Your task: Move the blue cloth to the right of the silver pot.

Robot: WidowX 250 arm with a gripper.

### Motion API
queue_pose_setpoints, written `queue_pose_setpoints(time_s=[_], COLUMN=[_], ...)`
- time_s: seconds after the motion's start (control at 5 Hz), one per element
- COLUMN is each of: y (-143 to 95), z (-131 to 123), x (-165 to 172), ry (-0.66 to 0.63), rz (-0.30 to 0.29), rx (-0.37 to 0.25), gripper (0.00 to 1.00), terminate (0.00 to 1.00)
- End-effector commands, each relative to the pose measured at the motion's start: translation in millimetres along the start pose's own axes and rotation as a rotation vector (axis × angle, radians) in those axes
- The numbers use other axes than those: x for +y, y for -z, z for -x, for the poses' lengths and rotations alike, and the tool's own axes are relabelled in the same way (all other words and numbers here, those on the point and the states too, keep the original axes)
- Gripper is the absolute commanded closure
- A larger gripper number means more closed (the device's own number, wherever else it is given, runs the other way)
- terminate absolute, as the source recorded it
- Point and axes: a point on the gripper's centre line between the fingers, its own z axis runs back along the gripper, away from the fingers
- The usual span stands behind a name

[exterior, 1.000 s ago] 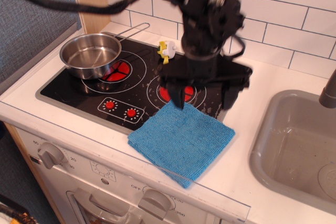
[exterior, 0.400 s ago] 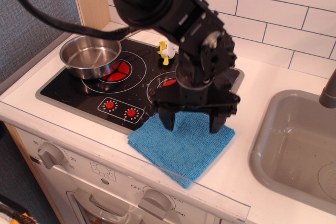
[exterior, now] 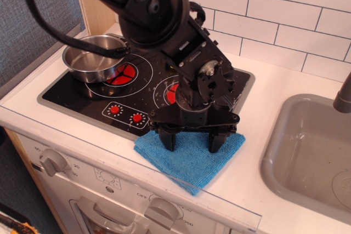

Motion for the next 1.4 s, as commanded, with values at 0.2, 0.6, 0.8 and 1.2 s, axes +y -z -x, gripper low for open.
queue_pose_setpoints(time_s=[0.2,0.6,0.8,1.2], y=[0,-7,-5,2], z=[-24,-33,-38,-56], x=[21,50,62,72], ry=[-0.019,-0.067,-0.090,-0.112], rz=[-0.066,-0.096,-0.095,-0.102], rx=[-0.013,-0.030,-0.033,-0.034], gripper=[0.00,0.00,0.00,0.00], terminate=[0.00,0.00,0.00,0.00])
